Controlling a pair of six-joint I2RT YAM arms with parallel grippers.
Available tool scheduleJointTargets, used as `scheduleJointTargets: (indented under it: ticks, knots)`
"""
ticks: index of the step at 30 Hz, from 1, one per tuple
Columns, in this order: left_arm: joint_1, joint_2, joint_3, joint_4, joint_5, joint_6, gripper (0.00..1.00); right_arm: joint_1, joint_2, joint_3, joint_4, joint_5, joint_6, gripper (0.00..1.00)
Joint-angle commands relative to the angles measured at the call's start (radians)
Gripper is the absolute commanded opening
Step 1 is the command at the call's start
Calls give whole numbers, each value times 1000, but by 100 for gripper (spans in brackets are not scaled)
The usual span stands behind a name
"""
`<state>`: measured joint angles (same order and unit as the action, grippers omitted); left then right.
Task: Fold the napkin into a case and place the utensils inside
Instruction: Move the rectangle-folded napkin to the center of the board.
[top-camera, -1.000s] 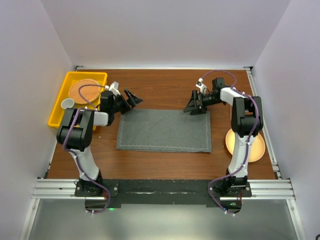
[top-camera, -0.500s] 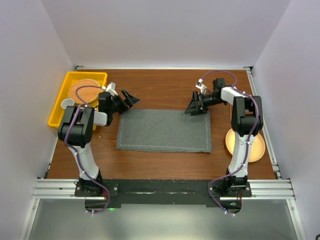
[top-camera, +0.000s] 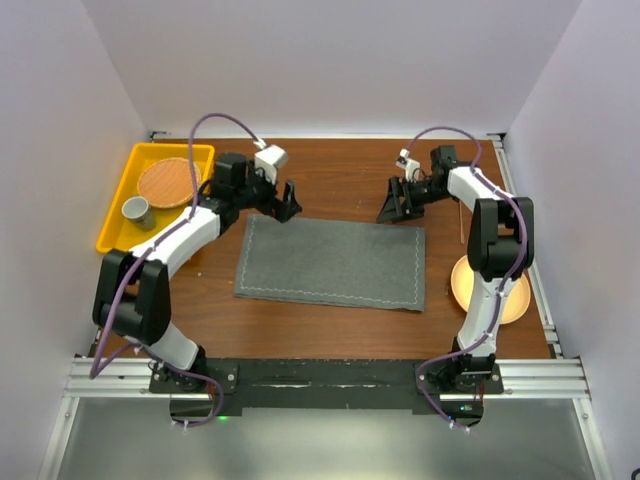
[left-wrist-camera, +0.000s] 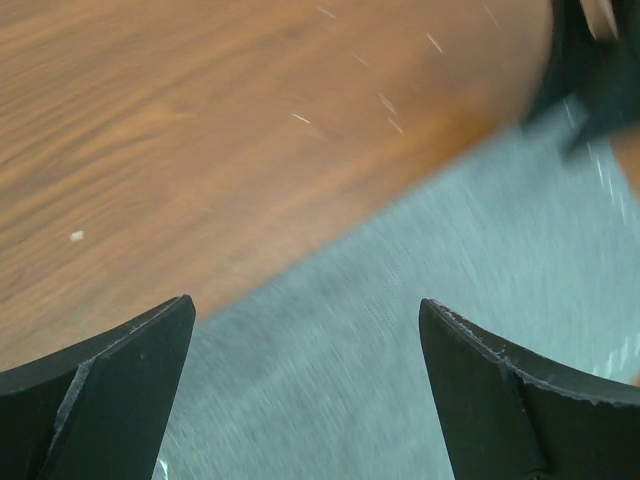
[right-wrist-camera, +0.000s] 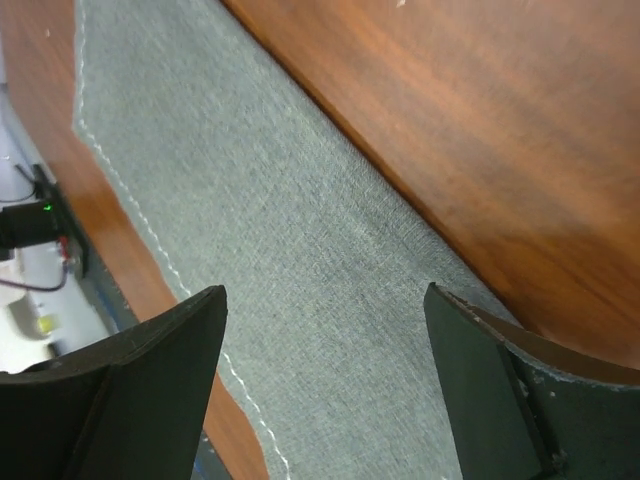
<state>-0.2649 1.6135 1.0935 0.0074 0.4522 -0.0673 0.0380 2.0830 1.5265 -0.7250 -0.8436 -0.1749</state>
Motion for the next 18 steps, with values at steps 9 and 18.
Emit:
scheduleJointTargets:
  ticks: [9, 18]
  knots:
    - [-141, -21, -78, -418, -38, 475, 55, 19, -69, 25, -94, 245, -181, 27]
    - [-177, 52, -86, -451, -119, 458, 34, 45, -46, -48, -48, 405, -190, 23]
